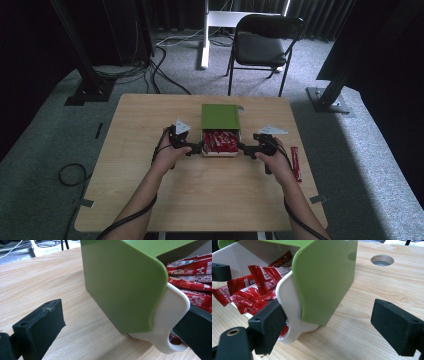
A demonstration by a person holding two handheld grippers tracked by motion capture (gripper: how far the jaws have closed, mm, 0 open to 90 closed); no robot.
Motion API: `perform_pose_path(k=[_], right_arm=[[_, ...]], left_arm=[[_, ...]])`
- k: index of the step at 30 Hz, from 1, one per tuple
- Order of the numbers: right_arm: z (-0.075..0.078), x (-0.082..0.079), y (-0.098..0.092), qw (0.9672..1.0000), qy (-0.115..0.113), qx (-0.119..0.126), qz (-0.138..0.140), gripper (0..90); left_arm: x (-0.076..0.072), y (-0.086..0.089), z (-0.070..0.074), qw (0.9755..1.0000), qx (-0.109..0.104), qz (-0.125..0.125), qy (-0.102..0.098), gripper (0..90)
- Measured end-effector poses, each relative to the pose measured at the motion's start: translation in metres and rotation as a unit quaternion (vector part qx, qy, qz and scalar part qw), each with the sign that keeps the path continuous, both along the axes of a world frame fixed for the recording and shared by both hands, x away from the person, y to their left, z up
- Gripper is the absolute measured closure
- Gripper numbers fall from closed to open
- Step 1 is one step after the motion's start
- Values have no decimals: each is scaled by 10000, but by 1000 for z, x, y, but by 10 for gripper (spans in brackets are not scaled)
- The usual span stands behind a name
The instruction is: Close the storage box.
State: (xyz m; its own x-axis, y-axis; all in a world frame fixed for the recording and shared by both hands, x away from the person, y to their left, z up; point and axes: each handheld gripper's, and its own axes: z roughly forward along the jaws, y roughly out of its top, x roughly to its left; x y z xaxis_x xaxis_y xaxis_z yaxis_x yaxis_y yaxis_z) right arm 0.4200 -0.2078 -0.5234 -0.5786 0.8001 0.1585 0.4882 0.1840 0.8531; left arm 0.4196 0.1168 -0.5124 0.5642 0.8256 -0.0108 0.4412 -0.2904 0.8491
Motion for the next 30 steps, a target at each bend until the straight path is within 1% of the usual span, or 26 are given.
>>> perform_pose_path(k=[7,16,19,25,30], right_arm=[[0,3,1,10000,-13,-31,-47,124],[0,7,2,9999,-21,-46,-93,125],[-1,9,2,9999,-18,-26,-124,124],[-2,12,2,9999,-14,30,-165,122],[-2,13,3,9998,-12,27,-191,122]], left_arm=[[5,0,0,10000,-32,36,2,8],[9,-1,0,10000,37,43,-18,8],[11,-1,0,10000,47,46,-56,8],[14,-2,1,9999,91,61,-70,8],[16,-3,1,9999,127,67,-80,8]])
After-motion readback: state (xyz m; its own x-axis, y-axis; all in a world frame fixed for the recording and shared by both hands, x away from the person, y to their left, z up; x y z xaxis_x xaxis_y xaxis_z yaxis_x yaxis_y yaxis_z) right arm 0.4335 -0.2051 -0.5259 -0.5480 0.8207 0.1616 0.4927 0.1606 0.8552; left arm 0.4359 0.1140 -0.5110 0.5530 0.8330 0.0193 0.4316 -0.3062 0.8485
